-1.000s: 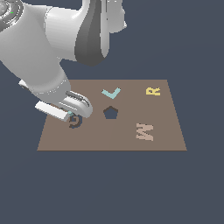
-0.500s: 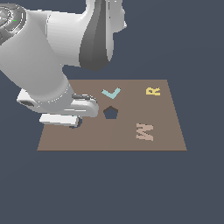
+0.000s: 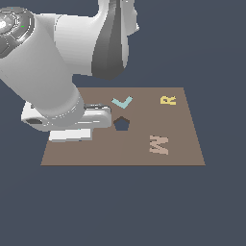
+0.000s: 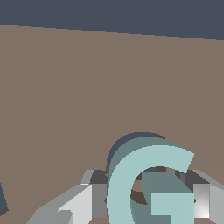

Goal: Insert a designated object into the corresponding slot on a board.

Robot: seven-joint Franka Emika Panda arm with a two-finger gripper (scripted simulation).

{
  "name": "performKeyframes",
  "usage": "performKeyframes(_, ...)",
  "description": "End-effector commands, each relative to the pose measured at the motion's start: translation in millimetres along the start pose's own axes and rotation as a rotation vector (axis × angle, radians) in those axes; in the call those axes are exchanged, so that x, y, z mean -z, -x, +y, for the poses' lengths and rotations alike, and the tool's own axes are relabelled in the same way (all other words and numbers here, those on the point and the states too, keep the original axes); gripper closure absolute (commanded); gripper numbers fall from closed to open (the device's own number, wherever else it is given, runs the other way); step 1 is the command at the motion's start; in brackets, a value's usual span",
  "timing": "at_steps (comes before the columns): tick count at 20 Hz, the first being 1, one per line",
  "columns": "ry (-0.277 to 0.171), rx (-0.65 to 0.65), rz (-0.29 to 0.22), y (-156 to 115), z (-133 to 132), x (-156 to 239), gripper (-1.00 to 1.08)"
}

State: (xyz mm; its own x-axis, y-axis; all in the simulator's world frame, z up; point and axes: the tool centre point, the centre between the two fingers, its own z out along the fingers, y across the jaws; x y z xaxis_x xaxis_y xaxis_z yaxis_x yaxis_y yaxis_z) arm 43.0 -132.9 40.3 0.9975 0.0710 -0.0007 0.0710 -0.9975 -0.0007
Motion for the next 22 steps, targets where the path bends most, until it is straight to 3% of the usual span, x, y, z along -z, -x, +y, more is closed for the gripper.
performKeyframes(1, 0.000, 0.017, 0.000, -1.1, -1.0, 0.2, 1.08)
performKeyframes(12, 0.001, 0.017, 0.001, -0.8, -1.3, -9.8, 1.08)
performKeyframes(13, 0.001, 0.017, 0.001, -0.8, -1.3, -9.8, -0.92)
performKeyframes(22, 0.001, 0.017, 0.001, -0.8, -1.3, -9.8, -0.92)
